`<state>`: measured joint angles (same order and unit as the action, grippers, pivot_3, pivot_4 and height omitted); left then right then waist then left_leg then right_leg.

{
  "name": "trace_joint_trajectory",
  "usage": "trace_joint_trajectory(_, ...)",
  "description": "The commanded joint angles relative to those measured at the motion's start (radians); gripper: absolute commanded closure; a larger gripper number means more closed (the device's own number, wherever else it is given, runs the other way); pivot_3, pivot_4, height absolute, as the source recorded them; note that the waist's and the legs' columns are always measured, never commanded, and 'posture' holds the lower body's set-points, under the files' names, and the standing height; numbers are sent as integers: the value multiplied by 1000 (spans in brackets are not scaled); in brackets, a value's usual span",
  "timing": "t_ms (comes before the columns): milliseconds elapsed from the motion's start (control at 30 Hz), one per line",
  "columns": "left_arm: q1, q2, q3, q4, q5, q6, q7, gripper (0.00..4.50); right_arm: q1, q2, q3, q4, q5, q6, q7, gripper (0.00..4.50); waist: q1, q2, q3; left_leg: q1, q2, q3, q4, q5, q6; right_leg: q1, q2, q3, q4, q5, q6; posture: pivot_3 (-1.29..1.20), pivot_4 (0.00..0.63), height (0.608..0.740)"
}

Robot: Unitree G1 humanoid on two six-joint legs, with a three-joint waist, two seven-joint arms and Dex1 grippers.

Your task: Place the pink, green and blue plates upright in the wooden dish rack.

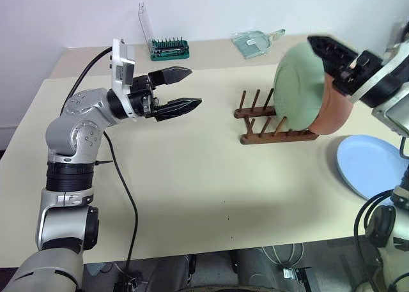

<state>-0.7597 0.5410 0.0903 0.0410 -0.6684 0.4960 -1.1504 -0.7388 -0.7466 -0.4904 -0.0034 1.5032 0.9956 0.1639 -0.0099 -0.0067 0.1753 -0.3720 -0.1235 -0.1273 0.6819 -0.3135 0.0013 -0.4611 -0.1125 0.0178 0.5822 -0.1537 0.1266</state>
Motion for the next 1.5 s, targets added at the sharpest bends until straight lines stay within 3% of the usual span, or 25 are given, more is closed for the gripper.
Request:
trace_joint_trajectory(33, -25, 1, 12, -34, -20, 0, -4, 0, -34, -33, -80, -98, -4, -85, 140, 52, 0, 0, 0, 0, 0, 0, 0, 0, 0, 0, 0, 0, 0, 0, 0, 0, 150, 740)
trace_joint_trajectory(133, -11, 9, 9, -44, -20, 3, -18, 0, 42, -137, -56, -149, -130, -96, 295, 52, 6, 0, 0, 0, 0, 0, 0, 0, 1, 1, 0, 0, -1, 0, 0, 0, 150, 740)
trace_joint_trajectory(233, -15, 5, 10, -38, -26, 11, -16, 0, 56, -120, -30, -129, -183, -128, 275, 52, 0, 0, 0, 1, 0, 1, 1, -1, 1, 2, 0, 0, -1, 0, 1, 0, 150, 740)
trace_joint_trajectory(300, -17, 2, 7, -34, -24, 10, -18, 0, 23, -99, -52, -101, -139, -128, 257, 52, -4, 0, 0, 2, 0, 2, 1, -1, 1, 2, 0, 1, 0, 1, 1, 0, 150, 740)
trace_joint_trajectory(500, -12, 5, 19, -37, -31, 15, -15, 0, 67, -165, -101, -120, -191, -147, 367, 52, 7, 1, 0, 0, 0, 2, 0, -1, 1, 0, 0, 1, -1, 1, 1, 0, 150, 740)
trace_joint_trajectory(933, -26, 1, 15, -33, -37, 25, -14, 0, 74, -144, -100, -144, -182, -151, 361, 52, 22, 1, 0, 1, 0, 3, 1, -1, 1, 1, 0, 2, -1, 1, 1, 0, 150, 740)
trace_joint_trajectory(1033, -16, 7, 3, -49, -36, 30, -26, 0, 195, -255, -95, -173, -238, -96, 508, 52, 27, 1, 0, 1, 0, 2, 1, -1, 1, 1, 0, 1, -1, 1, 1, 0, 150, 740)
trace_joint_trajectory(1100, 12, 45, -24, -80, -44, 65, -80, 0, 502, -419, -113, -251, -475, -153, 770, 52, 36, 1, 0, 0, 0, 2, 1, -1, 2, 1, 0, 1, -2, 1, 1, 0, 150, 740)
trace_joint_trajectory(1133, 30, 62, -45, -92, -32, 67, -108, 0, 578, -462, -150, -260, -483, -117, 834, 52, 40, 1, -1, -1, -1, 1, 1, -1, 2, 1, -1, 0, -2, 1, 2, 0, 150, 740)
trace_joint_trajectory(1200, 48, 80, -66, -103, -19, 64, -132, 0, 634, -490, -202, -254, -449, -80, 881, 52, 26, 2, 0, 1, 0, 6, 1, -2, 3, 2, 1, 0, -2, 0, 2, 0, 150, 740)
trace_joint_trajectory(1333, 77, 108, -138, -138, 20, 37, -202, 0, 886, -551, -252, -300, -775, -216, 1010, 52, 20, 3, -1, 6, 0, 13, 2, -6, 11, 5, -1, 7, -2, 2, 5, 0, 150, 740)
trace_joint_trajectory(1500, 61, 65, -168, -137, 62, -40, -210, 0, 1018, -508, -217, -335, -930, -285, 989, 52, 23, 1, 0, 18, 2, 13, 1, -9, 14, 18, -1, 6, -5, 1, 6, 0, 150, 740)
